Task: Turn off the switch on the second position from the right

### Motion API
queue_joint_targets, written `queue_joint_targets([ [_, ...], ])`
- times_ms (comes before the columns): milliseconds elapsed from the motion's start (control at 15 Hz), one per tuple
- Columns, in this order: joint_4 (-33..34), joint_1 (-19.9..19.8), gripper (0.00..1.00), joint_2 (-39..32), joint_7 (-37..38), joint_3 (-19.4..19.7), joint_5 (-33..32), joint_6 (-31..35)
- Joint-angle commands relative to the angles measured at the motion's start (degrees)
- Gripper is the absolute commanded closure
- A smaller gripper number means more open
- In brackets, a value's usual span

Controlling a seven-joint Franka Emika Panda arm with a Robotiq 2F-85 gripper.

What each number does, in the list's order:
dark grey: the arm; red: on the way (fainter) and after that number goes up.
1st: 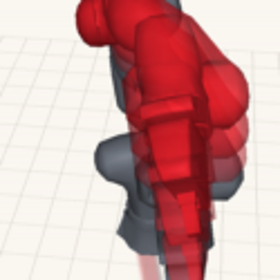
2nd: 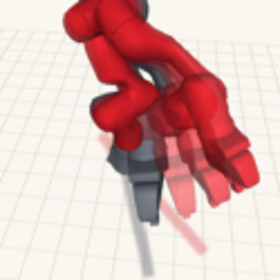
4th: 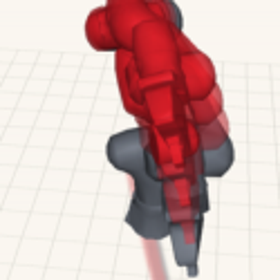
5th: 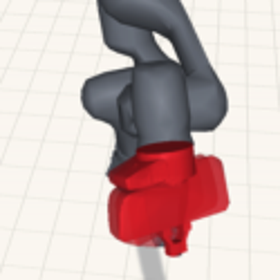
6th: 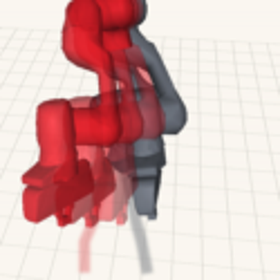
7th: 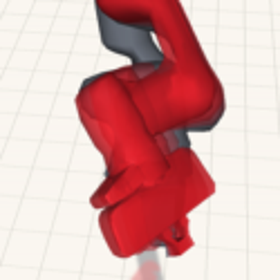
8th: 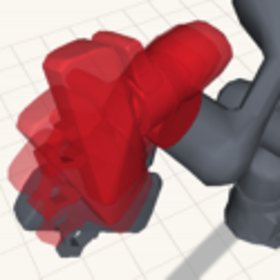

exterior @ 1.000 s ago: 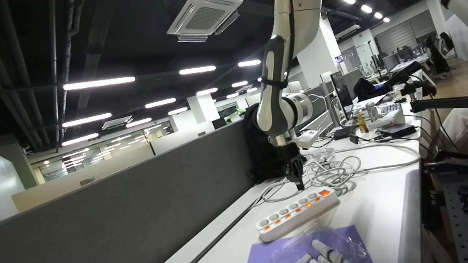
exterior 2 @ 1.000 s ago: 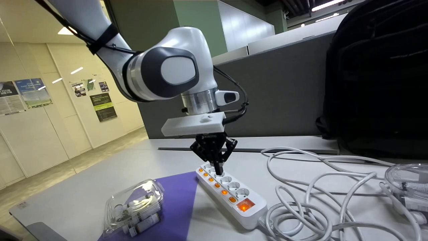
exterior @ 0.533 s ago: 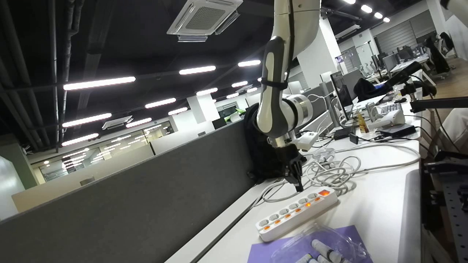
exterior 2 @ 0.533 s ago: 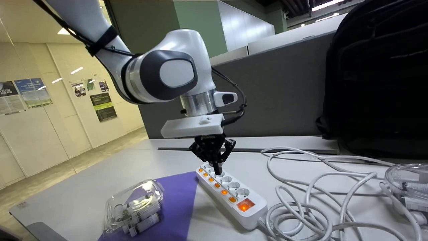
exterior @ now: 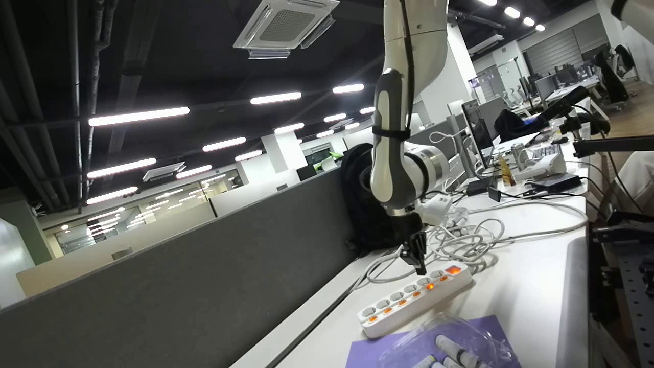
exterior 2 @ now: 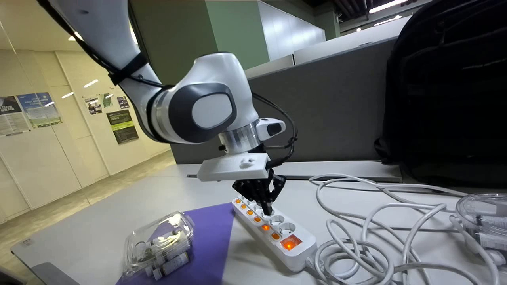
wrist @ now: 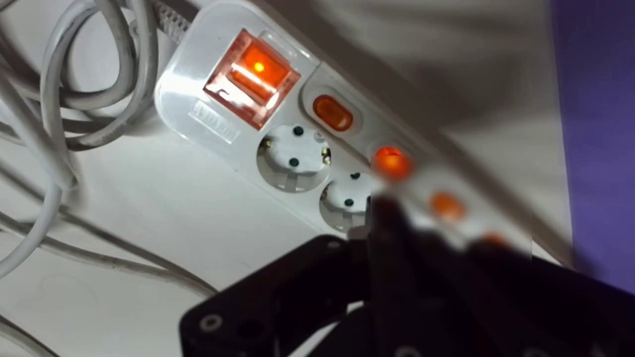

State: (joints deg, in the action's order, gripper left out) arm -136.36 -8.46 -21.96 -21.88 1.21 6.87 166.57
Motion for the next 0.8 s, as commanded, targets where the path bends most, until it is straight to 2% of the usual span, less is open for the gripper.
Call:
queue_joint_targets([
  [0, -1.3, -0.7, 1.0, 0.3, 3.8, -0.3, -2.4, 0.3],
  [733, -2.0, -0.9, 1.0, -0.6, 4.9, -1.3, -2.9, 0.0],
])
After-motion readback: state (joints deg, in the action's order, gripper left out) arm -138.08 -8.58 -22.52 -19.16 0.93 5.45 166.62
